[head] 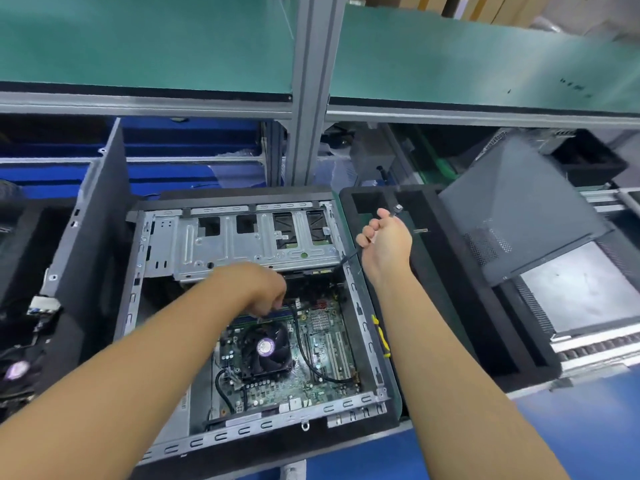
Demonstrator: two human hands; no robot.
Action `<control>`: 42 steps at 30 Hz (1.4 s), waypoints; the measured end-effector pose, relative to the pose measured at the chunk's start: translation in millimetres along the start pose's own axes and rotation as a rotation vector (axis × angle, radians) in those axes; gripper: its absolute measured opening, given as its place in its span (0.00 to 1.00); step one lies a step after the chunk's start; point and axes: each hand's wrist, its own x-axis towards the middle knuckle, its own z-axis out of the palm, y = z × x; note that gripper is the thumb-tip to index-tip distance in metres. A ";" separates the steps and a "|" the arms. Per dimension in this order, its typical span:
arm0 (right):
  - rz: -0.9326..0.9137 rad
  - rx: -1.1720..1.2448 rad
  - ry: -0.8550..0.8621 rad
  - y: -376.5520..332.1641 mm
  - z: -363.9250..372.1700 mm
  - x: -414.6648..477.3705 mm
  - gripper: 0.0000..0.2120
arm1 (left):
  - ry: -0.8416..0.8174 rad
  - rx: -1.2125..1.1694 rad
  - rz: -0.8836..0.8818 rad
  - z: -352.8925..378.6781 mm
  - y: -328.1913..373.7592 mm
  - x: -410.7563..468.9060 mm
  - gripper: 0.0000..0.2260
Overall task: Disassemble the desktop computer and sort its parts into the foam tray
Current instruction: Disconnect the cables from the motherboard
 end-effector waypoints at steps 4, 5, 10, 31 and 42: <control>0.075 0.162 -0.173 0.6 7.0 -17.9 0.12 | 0.003 0.141 -0.060 19.7 33.6 10.5 0.24; 0.125 0.234 -0.214 1.0 8.7 -22.9 0.11 | 0.034 0.116 -0.050 23.3 37.4 14.0 0.22; 0.430 0.407 -0.292 -3.5 17.8 -38.6 0.09 | 0.356 -0.317 -0.024 35.1 44.0 29.2 0.24; 0.127 -0.864 -0.385 -37.6 -51.2 -54.4 0.27 | 0.719 -1.075 0.116 -38.5 103.7 50.3 0.08; 0.086 -0.668 -0.549 -54.8 -135.5 -10.9 0.17 | 0.469 -0.732 0.036 -73.4 172.7 103.9 0.02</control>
